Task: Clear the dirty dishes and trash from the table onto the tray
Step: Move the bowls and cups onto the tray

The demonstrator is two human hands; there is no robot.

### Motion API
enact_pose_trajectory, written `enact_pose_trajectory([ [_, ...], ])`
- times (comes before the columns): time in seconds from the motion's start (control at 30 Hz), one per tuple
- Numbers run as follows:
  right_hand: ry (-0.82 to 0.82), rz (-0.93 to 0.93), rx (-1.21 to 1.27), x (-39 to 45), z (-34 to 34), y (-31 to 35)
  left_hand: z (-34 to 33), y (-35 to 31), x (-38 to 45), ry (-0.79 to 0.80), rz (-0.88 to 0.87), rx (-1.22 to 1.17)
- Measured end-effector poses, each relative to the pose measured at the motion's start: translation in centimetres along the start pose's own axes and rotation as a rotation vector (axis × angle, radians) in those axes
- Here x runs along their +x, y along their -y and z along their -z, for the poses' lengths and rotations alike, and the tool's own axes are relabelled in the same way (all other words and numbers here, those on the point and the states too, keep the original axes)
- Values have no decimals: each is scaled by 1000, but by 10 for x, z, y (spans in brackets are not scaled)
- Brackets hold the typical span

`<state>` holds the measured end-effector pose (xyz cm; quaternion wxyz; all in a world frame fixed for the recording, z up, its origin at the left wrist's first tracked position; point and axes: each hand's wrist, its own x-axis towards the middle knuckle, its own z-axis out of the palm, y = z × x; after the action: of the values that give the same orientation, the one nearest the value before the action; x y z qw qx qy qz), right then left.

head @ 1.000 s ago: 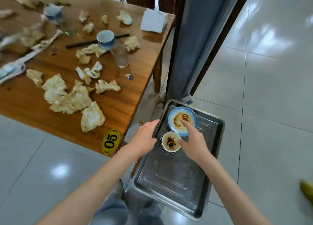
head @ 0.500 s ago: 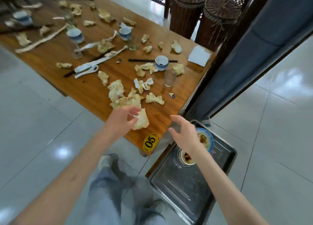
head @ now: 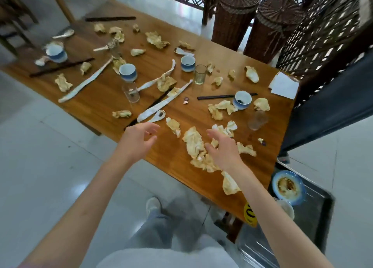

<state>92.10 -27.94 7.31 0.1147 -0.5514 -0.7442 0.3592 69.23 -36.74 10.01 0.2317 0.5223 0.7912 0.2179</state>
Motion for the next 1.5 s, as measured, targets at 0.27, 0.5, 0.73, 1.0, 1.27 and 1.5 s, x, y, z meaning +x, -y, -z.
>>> enact_pose_trajectory([
  [0.27, 31, 28, -15, 72, -40, 75, 66, 56, 63, -39, 26, -17],
  [0.5, 71, 136, -14, 149, -74, 143, 112, 116, 120, -125, 98, -5],
  [0.73, 58, 150, -60, 213, -129, 221, 169, 199, 198, -143, 64, 12],
  [1.0, -142, -55, -51, 280, -195, 298, 248, 314, 316, -28, -65, 173],
  [1.27, -239, -212, -73, 297, -240, 336, 276, 392, 401, 103, -93, 528],
  [1.5, -272, -338, -99, 302, -248, 343, 275, 411, 434, 319, -7, 591],
])
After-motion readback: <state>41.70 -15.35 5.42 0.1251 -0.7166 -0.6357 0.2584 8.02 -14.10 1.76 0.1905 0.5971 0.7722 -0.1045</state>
